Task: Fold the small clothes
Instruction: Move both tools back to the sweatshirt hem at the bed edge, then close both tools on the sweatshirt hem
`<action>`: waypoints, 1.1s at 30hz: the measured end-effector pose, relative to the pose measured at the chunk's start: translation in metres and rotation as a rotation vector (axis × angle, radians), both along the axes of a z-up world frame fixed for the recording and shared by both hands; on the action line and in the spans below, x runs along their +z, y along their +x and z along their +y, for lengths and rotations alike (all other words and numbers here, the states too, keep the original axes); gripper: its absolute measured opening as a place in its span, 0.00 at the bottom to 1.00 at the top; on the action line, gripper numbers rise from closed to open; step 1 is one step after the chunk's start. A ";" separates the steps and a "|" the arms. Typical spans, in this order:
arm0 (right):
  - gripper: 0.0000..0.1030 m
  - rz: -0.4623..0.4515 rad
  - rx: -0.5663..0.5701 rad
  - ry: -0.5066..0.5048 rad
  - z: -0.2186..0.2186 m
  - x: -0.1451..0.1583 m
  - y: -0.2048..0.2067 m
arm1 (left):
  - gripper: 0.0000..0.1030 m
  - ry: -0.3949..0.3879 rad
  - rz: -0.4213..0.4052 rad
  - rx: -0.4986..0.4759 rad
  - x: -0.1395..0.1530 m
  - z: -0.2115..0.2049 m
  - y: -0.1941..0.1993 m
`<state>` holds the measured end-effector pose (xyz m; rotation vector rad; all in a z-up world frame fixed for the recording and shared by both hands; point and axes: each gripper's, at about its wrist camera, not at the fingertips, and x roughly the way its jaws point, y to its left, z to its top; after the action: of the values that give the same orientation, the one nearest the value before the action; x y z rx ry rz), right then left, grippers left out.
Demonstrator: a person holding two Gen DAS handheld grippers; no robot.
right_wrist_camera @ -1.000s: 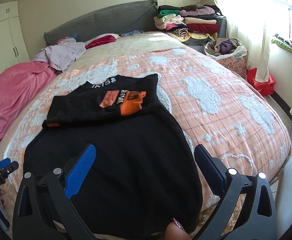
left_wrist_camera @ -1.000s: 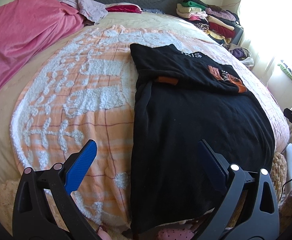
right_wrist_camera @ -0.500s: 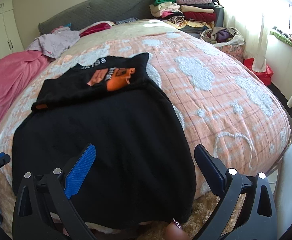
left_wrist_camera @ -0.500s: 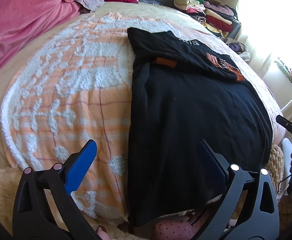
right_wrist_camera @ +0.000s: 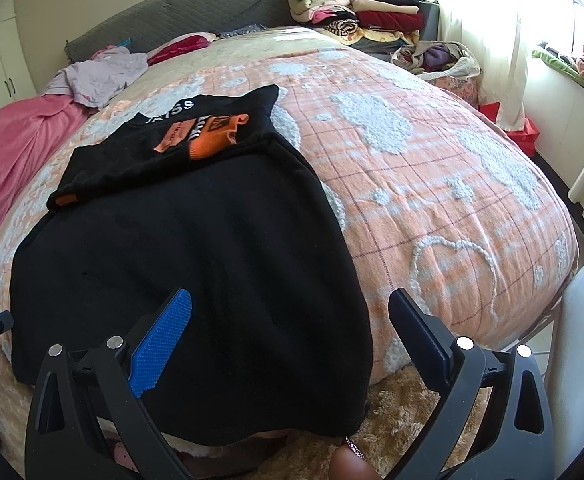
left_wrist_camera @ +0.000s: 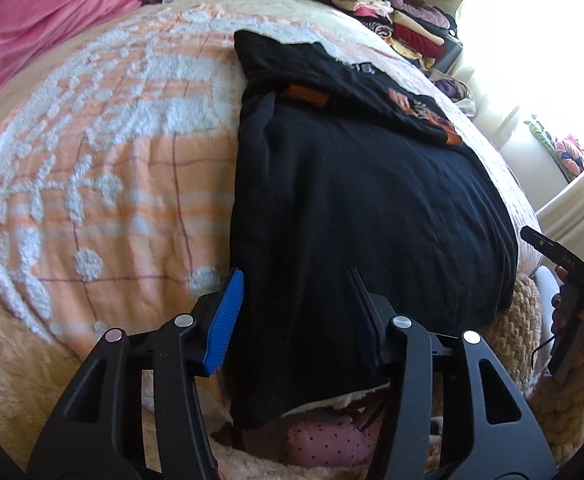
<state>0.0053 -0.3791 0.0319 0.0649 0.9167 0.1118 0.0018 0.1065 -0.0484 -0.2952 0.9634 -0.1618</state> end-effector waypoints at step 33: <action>0.40 0.135 0.101 0.180 -0.053 -0.055 -0.020 | 0.47 -0.023 0.077 -0.019 -0.023 -0.003 -0.016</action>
<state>-0.0152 -0.4320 -0.0226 0.1951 1.0438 0.2867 -0.0146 0.1035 -0.0710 -0.3150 1.0414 -0.1797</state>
